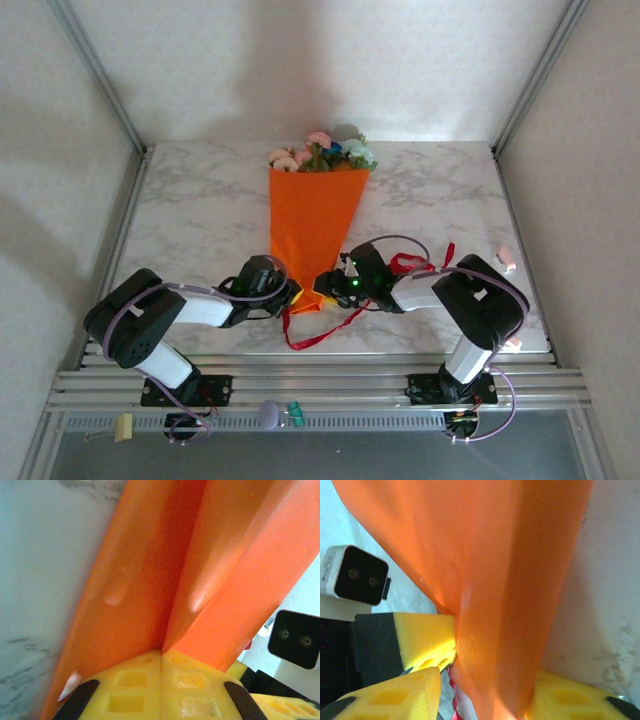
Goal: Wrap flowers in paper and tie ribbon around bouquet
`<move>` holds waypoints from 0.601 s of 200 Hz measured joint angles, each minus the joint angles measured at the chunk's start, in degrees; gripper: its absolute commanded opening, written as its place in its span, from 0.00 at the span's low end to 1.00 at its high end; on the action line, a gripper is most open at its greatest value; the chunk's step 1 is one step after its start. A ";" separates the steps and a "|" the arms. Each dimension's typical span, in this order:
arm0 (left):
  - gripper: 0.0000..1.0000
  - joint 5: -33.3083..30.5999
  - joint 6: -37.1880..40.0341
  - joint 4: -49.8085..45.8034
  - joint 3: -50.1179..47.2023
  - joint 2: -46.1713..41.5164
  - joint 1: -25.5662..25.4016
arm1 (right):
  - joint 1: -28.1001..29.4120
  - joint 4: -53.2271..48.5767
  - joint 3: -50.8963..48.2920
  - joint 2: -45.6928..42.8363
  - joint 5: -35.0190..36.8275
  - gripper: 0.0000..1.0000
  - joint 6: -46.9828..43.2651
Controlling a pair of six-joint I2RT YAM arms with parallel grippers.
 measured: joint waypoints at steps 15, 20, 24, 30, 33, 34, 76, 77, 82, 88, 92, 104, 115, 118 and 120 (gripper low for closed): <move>0.00 -0.09 0.00 0.59 -0.31 0.00 0.00 | 0.26 0.33 0.44 0.76 0.02 0.38 0.13; 0.00 -0.13 0.00 0.68 -0.37 0.00 0.00 | 0.35 0.35 0.70 1.07 0.26 0.35 0.35; 0.00 -0.15 0.00 0.74 -0.39 0.00 0.00 | 0.44 0.35 0.92 1.38 0.15 0.33 0.22; 0.00 -0.17 0.00 0.76 -0.42 0.00 0.00 | 0.70 0.28 1.27 1.92 0.22 0.30 0.22; 0.00 -0.17 0.00 0.76 -0.42 0.00 0.00 | 0.74 0.28 1.38 2.10 0.57 0.28 0.46; 0.00 -0.17 0.00 0.76 -0.42 0.00 0.00 | 0.79 0.26 1.40 2.14 0.59 0.27 0.42; 0.00 -0.44 0.13 -0.83 -0.13 -0.87 0.00 | 1.66 -4.11 2.99 2.78 2.84 0.05 -0.96; 0.00 -0.46 0.17 -0.96 -0.13 -0.92 0.00 | 1.66 -4.22 3.04 2.78 2.86 0.05 -0.98; 0.00 -0.61 0.26 -1.81 0.13 -1.38 -0.02 | 1.75 -4.87 3.32 2.78 3.04 0.04 -1.07; 0.00 -0.79 0.46 -3.08 0.55 -2.08 -0.02 | 1.84 -5.51 3.74 2.75 3.23 0.02 -1.11; 0.00 -0.94 0.52 -3.96 0.85 -2.54 -0.02 | 1.88 -5.88 3.96 2.73 3.34 0.00 -1.11; 0.13 -1.62 1.07 -7.21 1.97 -4.46 -0.02 | 1.95 -7.15 4.70 2.54 3.80 0.00 -1.31; 0.38 -2.64 1.62 -10.14 2.99 -6.36 0.00 | 1.95 -8.48 5.18 2.08 4.35 0.00 -1.40; 0.43 -3.13 1.88 -11.39 3.39 -7.10 0.00 | 1.95 -8.98 5.22 1.90 4.66 0.00 -1.40; 0.46 -3.39 1.88 -11.80 3.56 -7.41 0.00 | 1.95 -9.20 5.25 1.79 4.74 0.00 -1.42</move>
